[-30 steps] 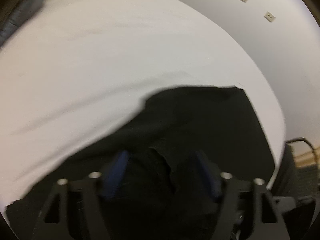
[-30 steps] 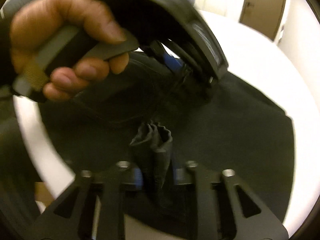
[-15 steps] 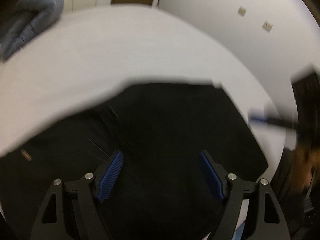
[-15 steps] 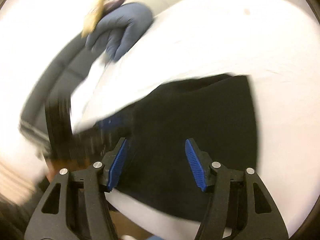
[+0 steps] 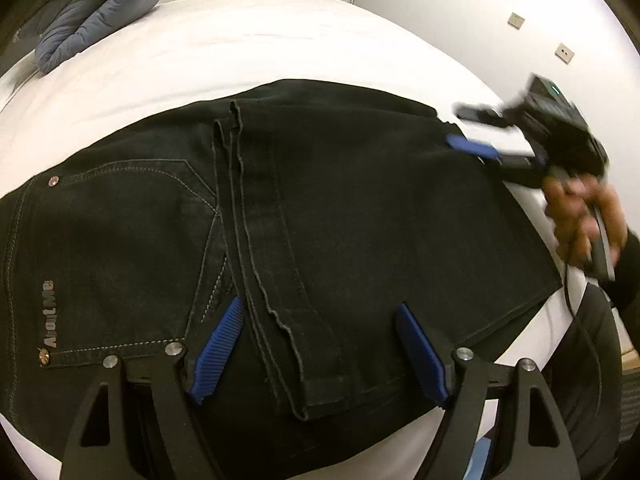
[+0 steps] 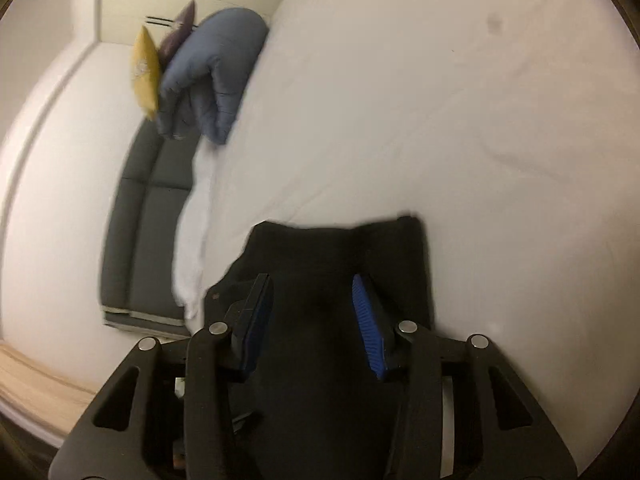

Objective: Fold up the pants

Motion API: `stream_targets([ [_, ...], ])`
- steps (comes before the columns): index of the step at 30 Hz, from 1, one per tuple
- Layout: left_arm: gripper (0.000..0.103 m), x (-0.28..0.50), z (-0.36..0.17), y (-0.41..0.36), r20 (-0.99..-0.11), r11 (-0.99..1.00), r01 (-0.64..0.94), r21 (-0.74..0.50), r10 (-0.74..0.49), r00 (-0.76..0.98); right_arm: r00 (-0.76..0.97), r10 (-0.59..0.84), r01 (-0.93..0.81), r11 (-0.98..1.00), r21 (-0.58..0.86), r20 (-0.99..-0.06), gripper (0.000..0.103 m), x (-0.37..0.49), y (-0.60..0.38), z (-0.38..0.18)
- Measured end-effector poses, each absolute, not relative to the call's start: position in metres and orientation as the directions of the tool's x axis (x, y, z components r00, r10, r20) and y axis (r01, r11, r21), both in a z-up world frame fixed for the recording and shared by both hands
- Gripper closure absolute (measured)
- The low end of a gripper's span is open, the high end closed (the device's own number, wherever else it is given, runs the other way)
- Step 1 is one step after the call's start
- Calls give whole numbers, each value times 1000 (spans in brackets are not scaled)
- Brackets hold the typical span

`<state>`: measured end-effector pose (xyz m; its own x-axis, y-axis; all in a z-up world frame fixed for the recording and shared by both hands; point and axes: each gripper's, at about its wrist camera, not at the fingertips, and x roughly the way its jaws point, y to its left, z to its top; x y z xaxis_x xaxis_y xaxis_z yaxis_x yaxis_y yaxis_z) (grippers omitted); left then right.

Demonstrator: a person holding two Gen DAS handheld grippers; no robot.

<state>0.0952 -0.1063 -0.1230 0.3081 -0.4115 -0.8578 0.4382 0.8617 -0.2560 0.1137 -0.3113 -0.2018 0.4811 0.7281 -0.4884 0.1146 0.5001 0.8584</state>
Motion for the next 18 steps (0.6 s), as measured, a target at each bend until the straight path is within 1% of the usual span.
stream_targets([
  [1, 21, 96, -123, -106, -857, 861, 438, -259, -414, 308, 474, 734, 104, 503, 858, -487, 64, 105, -310, -203],
  [6, 21, 101, -121, -110, -856, 860, 443, -254, -413, 310, 411, 756, 42, 542, 840, -509, 64, 45, -279, -199],
  [9, 21, 101, -121, -115, -852, 862, 438, -256, -415, 318, 364, 753, -2, 590, 807, -549, 64, 11, -251, -194],
  [12, 21, 94, -125, -105, -847, 862, 435, -258, -419, 328, 361, 711, -43, 659, 751, -604, 64, -16, -233, -185],
  [15, 21, 96, -126, -103, -841, 863, 428, -268, -427, 333, 350, 681, -24, 692, 721, -643, 64, -25, -229, -175],
  [17, 21, 97, -126, -98, -835, 863, 419, -281, -436, 337, 330, 645, -28, 737, 676, -689, 64, -29, -224, -164],
  [18, 21, 97, -126, -97, -830, 864, 413, -289, -441, 342, 334, 637, -38, 746, 665, -695, 62, -28, -220, -156],
])
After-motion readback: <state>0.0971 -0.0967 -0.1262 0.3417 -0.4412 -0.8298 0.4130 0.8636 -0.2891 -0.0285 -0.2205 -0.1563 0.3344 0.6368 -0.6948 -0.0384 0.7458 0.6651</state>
